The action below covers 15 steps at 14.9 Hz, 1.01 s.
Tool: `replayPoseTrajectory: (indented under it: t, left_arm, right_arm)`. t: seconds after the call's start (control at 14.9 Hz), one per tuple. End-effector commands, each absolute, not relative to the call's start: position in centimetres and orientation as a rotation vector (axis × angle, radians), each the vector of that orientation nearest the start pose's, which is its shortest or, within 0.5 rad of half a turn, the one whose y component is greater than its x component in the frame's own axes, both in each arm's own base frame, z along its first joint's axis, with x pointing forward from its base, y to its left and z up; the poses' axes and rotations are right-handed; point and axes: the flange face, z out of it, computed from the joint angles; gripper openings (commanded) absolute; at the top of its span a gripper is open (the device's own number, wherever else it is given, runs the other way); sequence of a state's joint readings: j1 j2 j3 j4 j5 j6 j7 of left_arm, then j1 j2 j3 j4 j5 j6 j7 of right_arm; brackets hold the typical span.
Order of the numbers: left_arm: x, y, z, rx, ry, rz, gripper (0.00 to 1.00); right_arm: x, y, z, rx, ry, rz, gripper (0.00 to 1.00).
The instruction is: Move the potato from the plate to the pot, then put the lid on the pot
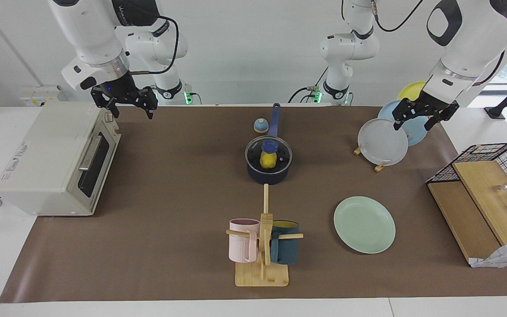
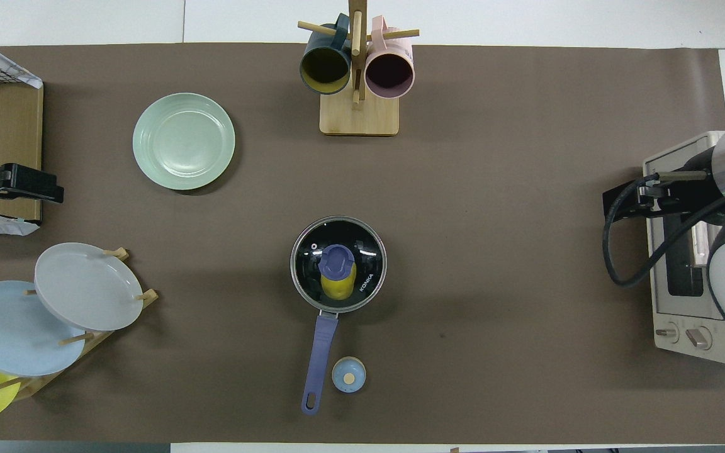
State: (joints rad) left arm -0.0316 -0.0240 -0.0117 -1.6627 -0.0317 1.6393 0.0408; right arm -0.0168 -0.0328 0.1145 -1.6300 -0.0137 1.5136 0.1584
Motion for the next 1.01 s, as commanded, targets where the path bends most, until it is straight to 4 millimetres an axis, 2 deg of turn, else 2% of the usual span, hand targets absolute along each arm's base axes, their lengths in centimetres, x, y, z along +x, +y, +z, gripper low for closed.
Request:
replayPoseTrajectory:
  t: [0.0,0.2,0.47,0.94]
  left_arm:
    - [54.5,-2.3,60.4,-3.15,0.11,-0.002,1.0]
    - [54.5,-2.3,60.3,-3.15,0.11,0.0,1.0]
    - [54.5,-2.3,60.3,-3.15,0.11,0.0,1.0]
    - [54.5,-2.3,60.3,-3.15,0.11,0.0,1.0]
  right_arm:
    - [53.5,4.3,60.9,-3.169,0.071,0.113,1.0]
    - [53.5,4.3,60.8,-3.166,0.071,0.118,1.0]
    - [53.6,2.6,60.8,-3.152,0.121,0.115,1.0]
    - [53.7,2.8,60.9,-3.14,0.118,0.097,1.0]
